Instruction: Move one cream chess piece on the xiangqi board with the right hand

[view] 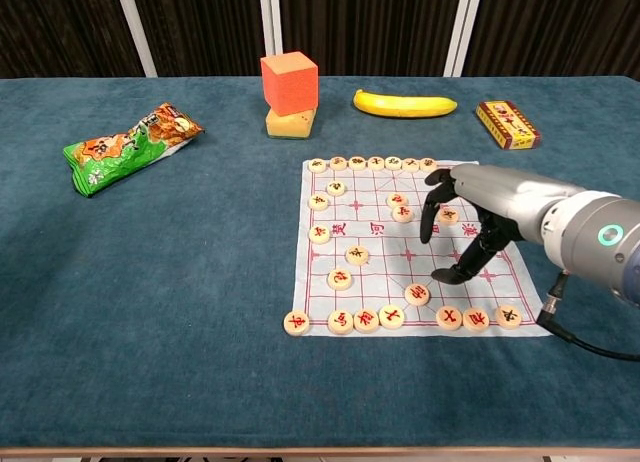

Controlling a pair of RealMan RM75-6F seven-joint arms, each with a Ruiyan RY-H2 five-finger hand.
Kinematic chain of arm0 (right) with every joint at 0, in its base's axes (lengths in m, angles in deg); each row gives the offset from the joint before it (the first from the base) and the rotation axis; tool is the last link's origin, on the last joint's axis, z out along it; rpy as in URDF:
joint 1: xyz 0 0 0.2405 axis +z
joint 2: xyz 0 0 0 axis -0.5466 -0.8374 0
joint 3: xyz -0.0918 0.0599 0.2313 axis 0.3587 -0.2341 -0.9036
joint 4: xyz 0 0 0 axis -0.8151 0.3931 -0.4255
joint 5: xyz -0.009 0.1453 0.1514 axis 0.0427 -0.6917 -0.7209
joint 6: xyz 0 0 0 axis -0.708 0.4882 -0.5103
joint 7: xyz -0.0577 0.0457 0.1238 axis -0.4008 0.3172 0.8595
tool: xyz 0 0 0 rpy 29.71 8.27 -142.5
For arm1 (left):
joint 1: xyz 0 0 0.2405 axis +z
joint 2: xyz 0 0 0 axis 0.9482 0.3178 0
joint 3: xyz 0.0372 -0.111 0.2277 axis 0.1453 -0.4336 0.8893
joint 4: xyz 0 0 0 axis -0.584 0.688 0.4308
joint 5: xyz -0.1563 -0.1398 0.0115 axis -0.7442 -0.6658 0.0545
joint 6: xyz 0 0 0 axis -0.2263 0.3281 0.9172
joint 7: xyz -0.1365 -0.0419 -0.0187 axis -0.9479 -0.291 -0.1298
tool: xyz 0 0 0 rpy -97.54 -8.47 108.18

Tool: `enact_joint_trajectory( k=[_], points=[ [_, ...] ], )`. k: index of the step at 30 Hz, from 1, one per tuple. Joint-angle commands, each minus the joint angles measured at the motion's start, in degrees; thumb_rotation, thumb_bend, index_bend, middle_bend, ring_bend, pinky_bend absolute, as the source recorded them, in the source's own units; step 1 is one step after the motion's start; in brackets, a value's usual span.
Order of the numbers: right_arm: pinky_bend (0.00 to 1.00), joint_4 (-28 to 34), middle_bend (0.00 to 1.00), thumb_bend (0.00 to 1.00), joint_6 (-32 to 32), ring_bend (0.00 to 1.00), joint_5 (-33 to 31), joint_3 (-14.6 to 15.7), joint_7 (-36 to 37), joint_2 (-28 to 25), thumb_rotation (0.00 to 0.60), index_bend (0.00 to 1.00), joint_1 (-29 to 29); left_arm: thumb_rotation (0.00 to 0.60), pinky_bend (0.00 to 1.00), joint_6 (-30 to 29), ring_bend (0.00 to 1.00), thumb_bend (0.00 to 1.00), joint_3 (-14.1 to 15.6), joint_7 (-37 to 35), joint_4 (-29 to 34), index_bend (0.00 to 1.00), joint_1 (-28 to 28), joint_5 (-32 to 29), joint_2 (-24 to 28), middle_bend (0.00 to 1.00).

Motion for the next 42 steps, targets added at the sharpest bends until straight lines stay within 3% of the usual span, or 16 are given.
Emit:
enact_joint_trajectory(
  k=[1,16,42],
  points=[
    [0.0,0.55,0.06,0.32,-0.81,0.02,-0.11,0.37,-0.19,0.28,0.6,0.47,-0.14,0.6,0.0,0.04,0.0,0.0,0.04,-0.09,0.03,0.0,0.0,0.02,0.0,0.0],
    [0.0,-0.13,0.06,0.32,-3.92,0.02,0.92,2.82,-0.22,3.33,0.6,0.47,-1.41,0.6,0.0,-0.19,0.0,0.0,-0.01,-0.62,0.39,0.0,0.09,-0.03,0.14,0.0],
    [0.0,-6.28,0.06,0.32,-3.44,0.02,1.21,2.18,0.8,8.26,0.6,0.47,-2.57,0.6,0.0,0.4,0.0,0.0,-0.04,-1.19,0.48,0.0,-0.09,-0.51,0.43,0.0]
  ],
)
